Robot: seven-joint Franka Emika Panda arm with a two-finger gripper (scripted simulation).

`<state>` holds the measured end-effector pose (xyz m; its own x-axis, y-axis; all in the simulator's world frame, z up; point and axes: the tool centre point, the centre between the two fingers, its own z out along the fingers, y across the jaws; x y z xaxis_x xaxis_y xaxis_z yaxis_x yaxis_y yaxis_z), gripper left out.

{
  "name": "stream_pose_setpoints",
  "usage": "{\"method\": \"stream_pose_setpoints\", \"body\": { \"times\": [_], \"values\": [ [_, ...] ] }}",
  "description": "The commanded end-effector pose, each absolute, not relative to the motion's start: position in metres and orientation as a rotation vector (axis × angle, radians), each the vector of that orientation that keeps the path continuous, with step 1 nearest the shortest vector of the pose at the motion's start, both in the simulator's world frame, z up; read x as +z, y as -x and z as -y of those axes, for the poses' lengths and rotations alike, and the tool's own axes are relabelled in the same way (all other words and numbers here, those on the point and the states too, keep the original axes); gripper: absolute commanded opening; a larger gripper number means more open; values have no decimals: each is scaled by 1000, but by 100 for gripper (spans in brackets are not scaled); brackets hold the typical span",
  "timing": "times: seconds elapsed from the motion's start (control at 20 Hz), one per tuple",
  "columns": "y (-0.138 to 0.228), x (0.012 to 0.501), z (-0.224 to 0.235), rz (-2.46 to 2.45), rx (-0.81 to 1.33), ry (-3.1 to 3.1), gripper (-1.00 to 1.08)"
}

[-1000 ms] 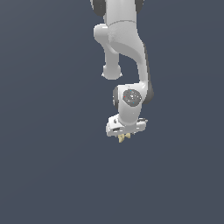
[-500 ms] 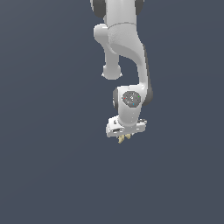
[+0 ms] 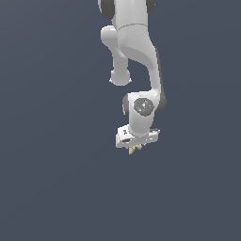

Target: Pick up the object and move it to a goal position.

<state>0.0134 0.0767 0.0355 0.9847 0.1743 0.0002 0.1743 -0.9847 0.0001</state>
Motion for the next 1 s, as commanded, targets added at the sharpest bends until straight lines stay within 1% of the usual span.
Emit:
{"method": "stream_pose_setpoints", "body": {
  "times": [0.0, 0.3, 0.95],
  "values": [
    [-17, 39, -84, -276, 1, -3130, -100],
    [-33, 52, -111, -276, 1, -3130, -100],
    [-78, 88, -186, -275, 0, -3130, -100]
  ]
}}
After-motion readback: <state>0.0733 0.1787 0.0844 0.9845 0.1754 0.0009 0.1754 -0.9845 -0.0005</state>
